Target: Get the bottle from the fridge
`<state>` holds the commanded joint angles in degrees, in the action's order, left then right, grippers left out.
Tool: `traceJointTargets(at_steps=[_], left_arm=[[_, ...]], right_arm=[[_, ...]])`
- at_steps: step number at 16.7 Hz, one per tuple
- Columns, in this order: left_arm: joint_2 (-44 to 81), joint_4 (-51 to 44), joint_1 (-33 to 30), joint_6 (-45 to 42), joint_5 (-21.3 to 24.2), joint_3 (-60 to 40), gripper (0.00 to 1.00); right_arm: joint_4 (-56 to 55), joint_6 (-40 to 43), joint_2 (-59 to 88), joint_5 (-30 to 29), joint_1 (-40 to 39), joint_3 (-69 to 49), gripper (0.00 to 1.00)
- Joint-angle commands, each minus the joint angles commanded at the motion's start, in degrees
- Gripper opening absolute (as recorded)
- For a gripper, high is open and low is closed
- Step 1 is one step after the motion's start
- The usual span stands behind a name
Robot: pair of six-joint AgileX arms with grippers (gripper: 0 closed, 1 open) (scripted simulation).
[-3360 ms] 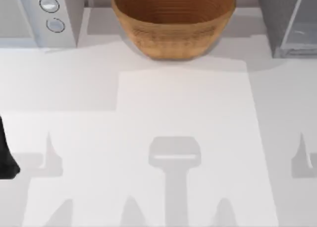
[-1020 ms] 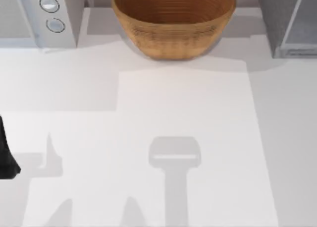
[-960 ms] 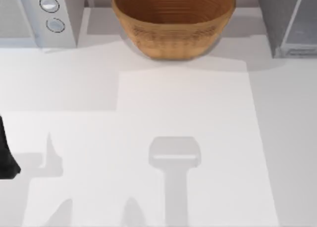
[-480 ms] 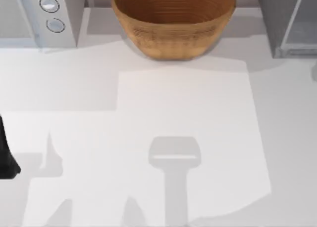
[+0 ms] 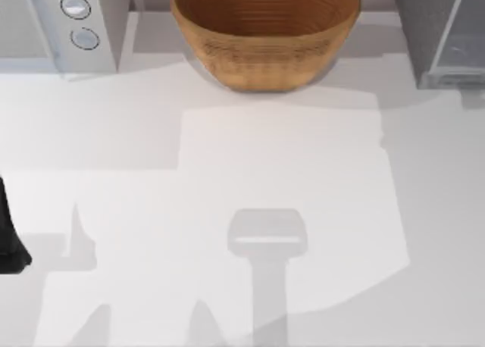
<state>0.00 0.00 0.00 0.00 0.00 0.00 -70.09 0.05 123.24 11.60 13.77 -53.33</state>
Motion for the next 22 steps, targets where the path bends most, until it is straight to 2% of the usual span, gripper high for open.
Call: traceJointTargets(at_steps=[3,9,14,22], left_arm=[[0.0,0.0,0.0,0.0,0.0,0.0,1.0],[0.0,0.0,0.0,0.0,0.0,0.0,1.0],[0.0,0.0,0.0,0.0,0.0,0.0,1.0],[0.0,0.0,0.0,0.0,0.0,0.0,1.0]], right_arm=[[1.3,0.04,1.51,-0.24,-0.34,-2.37,1.0],[7.86,0.08,7.85,-1.67,-1.7,-15.66,1.0],[8.55,0.1,8.44,-1.83,-1.86,-16.69,1.0],[8.55,0.1,8.44,-1.83,-1.86,-16.69,0.4]])
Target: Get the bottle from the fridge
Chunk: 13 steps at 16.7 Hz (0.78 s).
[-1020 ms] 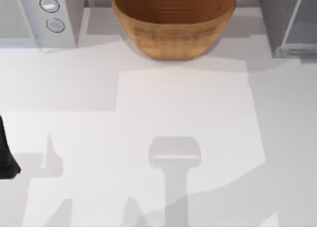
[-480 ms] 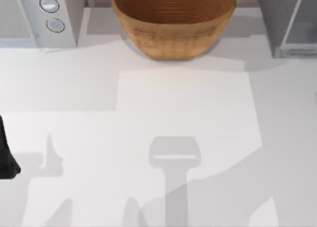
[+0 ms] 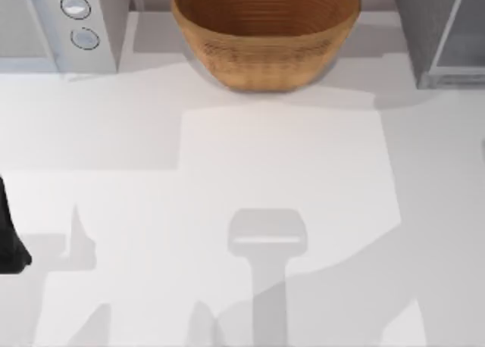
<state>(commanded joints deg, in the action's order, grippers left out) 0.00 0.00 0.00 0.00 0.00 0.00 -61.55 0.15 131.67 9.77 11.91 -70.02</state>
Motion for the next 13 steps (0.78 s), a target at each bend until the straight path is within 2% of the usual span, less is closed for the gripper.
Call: traceJointTargets(at_steps=[5,13], left_arm=[[0.0,0.0,0.0,0.0,0.0,0.0,1.0],[0.0,0.0,0.0,0.0,0.0,0.0,1.0]], right_arm=[[0.0,0.0,0.0,0.0,0.0,0.0,0.02],[0.0,0.0,0.0,0.0,0.0,0.0,0.0]])
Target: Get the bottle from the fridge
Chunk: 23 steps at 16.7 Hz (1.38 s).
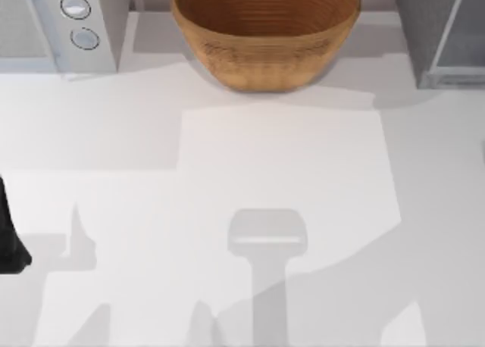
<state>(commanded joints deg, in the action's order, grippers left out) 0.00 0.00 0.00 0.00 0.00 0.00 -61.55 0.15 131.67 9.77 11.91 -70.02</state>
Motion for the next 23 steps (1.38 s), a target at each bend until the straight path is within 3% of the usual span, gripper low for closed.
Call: traceJointTargets(at_steps=[10,16,23], left_arm=[[0.0,0.0,0.0,0.0,0.0,0.0,1.0],[0.0,0.0,0.0,0.0,0.0,0.0,1.0],[0.0,0.0,0.0,0.0,0.0,0.0,1.0]], right_arm=[[8.78,-0.16,-7.41,0.1,0.17,-1.4,0.0],[8.42,-0.17,-8.23,0.42,0.08,-0.38,0.0],[1.43,-0.19,-19.37,2.65,2.05,18.68,0.0]])
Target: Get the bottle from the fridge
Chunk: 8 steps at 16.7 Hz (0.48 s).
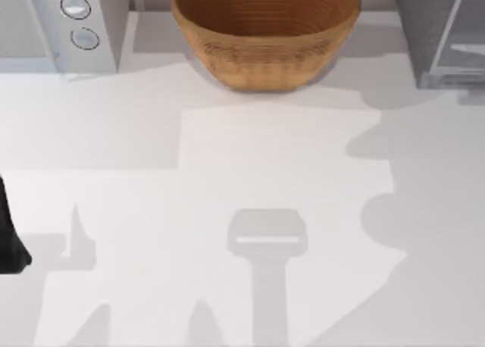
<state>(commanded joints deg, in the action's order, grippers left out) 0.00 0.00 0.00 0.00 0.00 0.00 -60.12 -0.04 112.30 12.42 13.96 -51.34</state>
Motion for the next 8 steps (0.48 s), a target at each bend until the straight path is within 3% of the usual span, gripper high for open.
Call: traceJointTargets(at_steps=[8], left_arm=[[0.0,0.0,0.0,0.0,0.0,0.0,1.0]], right_arm=[[-2.84,-0.25,-3.57,0.7,0.81,6.19,0.0]])
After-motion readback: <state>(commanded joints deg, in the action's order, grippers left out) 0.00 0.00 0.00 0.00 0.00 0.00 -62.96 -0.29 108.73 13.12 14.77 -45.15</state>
